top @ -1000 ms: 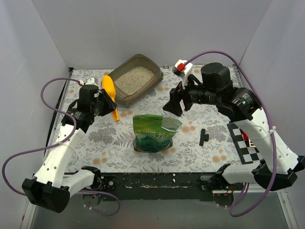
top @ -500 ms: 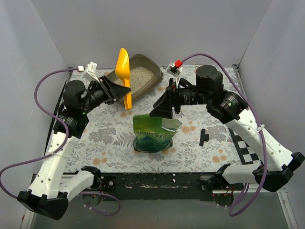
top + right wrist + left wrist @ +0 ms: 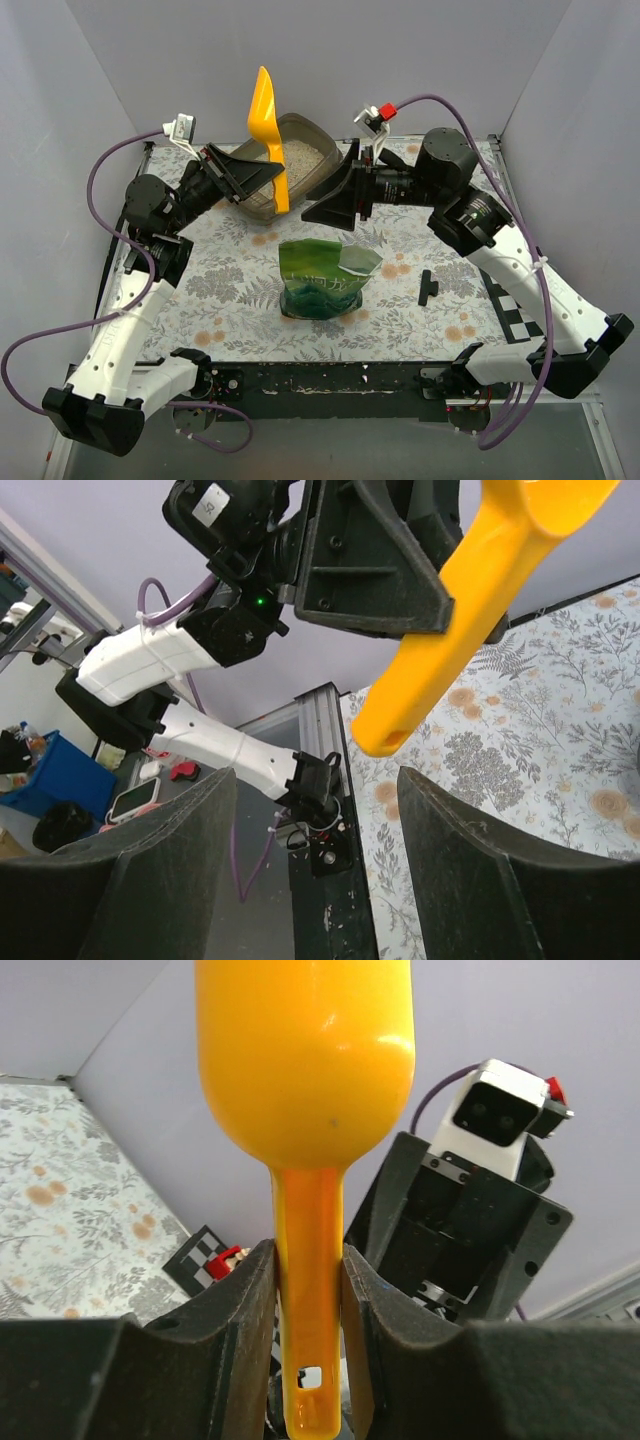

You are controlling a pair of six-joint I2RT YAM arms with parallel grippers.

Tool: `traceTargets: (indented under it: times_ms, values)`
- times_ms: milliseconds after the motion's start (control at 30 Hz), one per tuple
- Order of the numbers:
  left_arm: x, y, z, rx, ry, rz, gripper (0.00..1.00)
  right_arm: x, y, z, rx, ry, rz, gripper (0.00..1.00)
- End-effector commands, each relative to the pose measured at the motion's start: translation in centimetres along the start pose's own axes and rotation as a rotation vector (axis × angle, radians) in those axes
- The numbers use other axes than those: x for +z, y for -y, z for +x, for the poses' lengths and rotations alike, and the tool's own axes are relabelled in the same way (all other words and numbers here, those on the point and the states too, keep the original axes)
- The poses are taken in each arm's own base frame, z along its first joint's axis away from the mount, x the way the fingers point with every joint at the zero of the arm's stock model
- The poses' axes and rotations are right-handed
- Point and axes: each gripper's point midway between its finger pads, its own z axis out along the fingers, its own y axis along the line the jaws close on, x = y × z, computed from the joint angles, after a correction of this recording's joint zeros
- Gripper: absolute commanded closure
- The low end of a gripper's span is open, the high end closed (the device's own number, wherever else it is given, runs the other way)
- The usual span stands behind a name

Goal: Fill the litter box with clean litter

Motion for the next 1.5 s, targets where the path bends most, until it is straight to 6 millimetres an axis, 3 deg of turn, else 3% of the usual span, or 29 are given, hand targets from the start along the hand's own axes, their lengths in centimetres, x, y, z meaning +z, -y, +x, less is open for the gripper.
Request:
traceTargets:
  times_ms: [0, 300, 900, 1233, 1300, 1400, 1467]
  values:
    - [-0.3, 3.2, -0.6, -0.011, 0.028, 0.142, 1.0, 1.0, -0.7, -2.4, -0.062, 0.076, -0.054, 0.27]
    - [-0.8, 4.3, -0.9, -0.011, 0.069, 0.203, 1.0, 2.9, 0.2, -3.7, -0.055, 0.097, -0.086, 0.27]
    - [-1.4, 4.3, -1.0, 0.017, 0.12, 0.235, 1.0, 5.3, 0.7, -2.9, 0.034, 0.101, -0.183, 0.32]
    - [-1.3, 4.5, -1.5, 0.03, 0.141, 0.251, 1.0, 6.2, 0.4, -2.1, 0.058, 0.067, -0.199, 0.47]
    - [-1.4, 4.6, -1.5, 0.032, 0.142, 0.258, 1.0, 6.4, 0.6, -2.0, 0.065, 0.062, -0.201, 0.56]
    - [-1.4, 4.8, -1.3, 0.034, 0.132, 0.26, 1.0, 6.3, 0.5, -2.4, 0.05, 0.063, -0.183, 0.94]
    - [-1.5, 4.6, -1.0, 0.034, 0.116, 0.244, 0.99, 6.0, 0.6, -2.8, 0.029, 0.065, -0.146, 0.99]
